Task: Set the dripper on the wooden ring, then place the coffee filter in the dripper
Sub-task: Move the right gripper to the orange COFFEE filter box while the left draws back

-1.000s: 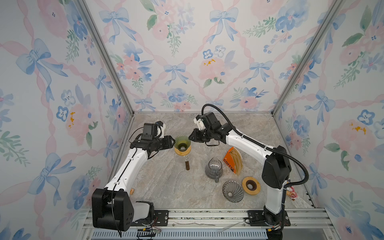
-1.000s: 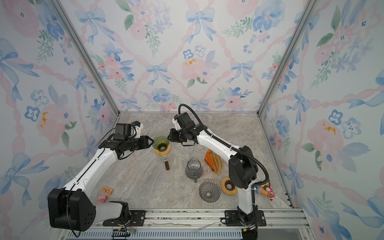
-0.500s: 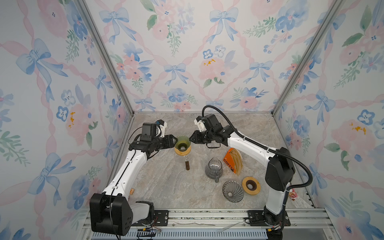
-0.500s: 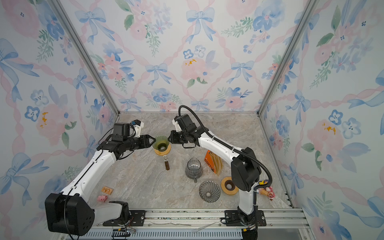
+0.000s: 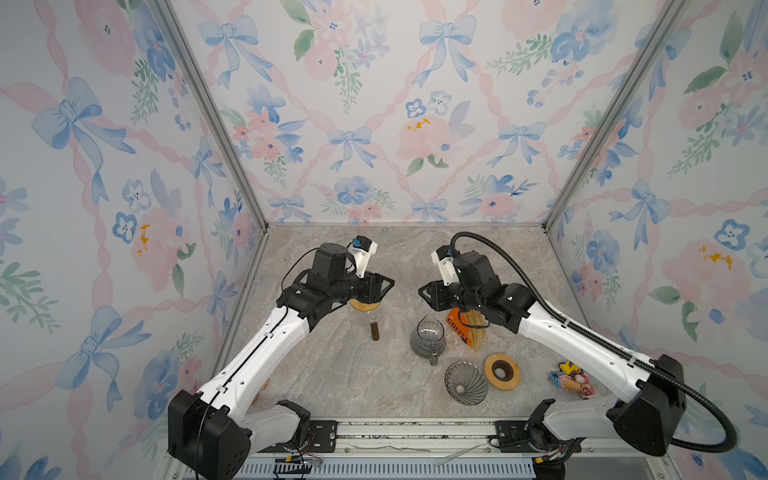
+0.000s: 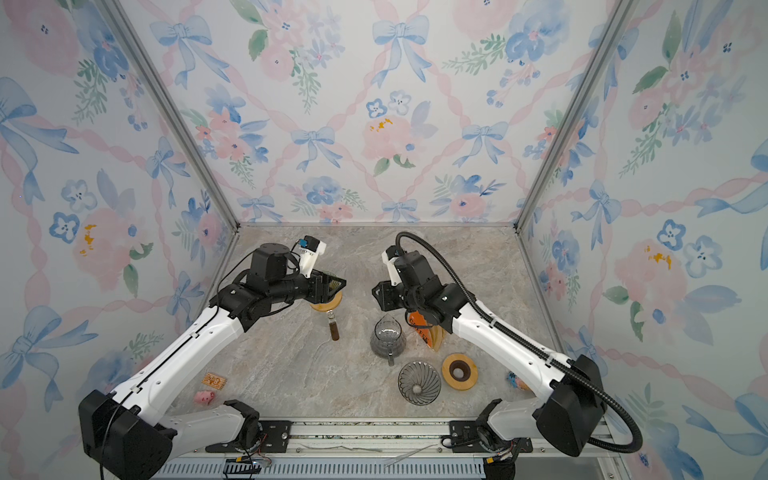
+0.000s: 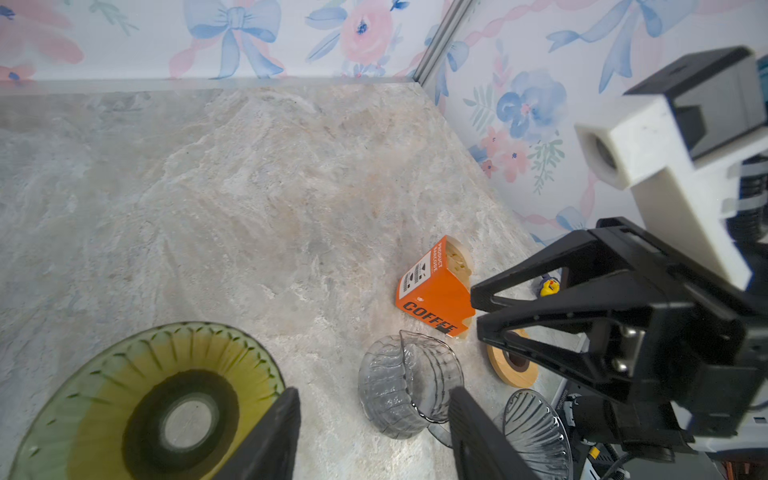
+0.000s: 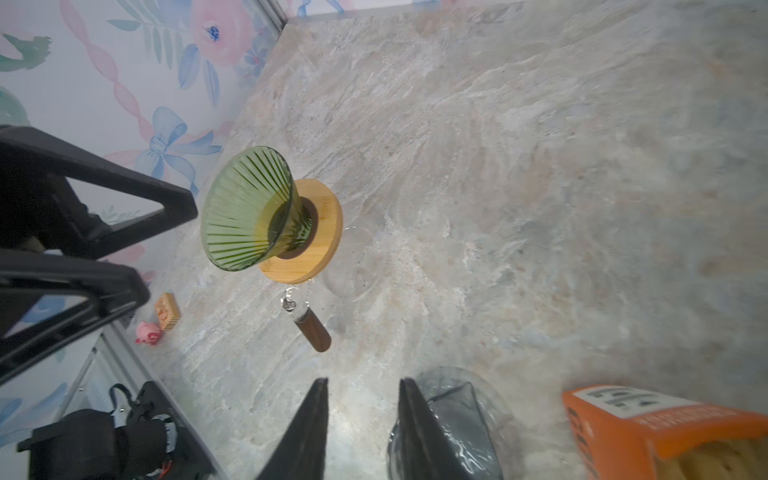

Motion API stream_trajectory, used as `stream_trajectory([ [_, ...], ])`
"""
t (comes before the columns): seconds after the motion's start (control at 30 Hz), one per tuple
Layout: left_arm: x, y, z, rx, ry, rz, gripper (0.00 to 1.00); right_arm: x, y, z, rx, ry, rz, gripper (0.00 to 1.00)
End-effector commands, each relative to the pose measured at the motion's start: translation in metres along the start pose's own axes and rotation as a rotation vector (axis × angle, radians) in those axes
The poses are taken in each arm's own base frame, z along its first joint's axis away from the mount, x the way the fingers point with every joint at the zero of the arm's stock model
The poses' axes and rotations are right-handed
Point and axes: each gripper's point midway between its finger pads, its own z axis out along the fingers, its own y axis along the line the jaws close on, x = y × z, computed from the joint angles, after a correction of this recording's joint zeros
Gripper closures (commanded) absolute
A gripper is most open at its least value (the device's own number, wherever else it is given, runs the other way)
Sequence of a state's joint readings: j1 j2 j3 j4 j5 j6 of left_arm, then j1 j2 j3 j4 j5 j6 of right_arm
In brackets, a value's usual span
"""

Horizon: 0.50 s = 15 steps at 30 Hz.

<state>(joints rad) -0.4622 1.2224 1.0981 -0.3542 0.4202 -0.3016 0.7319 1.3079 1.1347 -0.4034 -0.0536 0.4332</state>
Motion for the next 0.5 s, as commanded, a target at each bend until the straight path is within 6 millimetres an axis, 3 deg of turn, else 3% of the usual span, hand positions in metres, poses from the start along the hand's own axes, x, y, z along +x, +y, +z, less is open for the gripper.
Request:
stream_trajectory([
  [0.0,-0.019,-0.023,0.010,0.057,-0.033,0.083,0.40,0.007,-0.039,-0.021,0.174,-0.045,-0.040,0.58],
  [0.17,-0.024,-0.044,0.018,0.104,-0.037,0.139,0.40,0.012,-0.060,-0.045,0.238,-0.037,-0.040,0.33],
  [0.3,-0.015,-0.048,0.018,0.136,-0.045,0.176,0.38,0.026,-0.069,-0.049,0.280,0.038,-0.113,0.28],
  [0.47,-0.006,-0.058,0.009,0.193,-0.045,0.201,0.29,0.037,-0.088,-0.054,0.307,0.011,-0.069,0.34],
])
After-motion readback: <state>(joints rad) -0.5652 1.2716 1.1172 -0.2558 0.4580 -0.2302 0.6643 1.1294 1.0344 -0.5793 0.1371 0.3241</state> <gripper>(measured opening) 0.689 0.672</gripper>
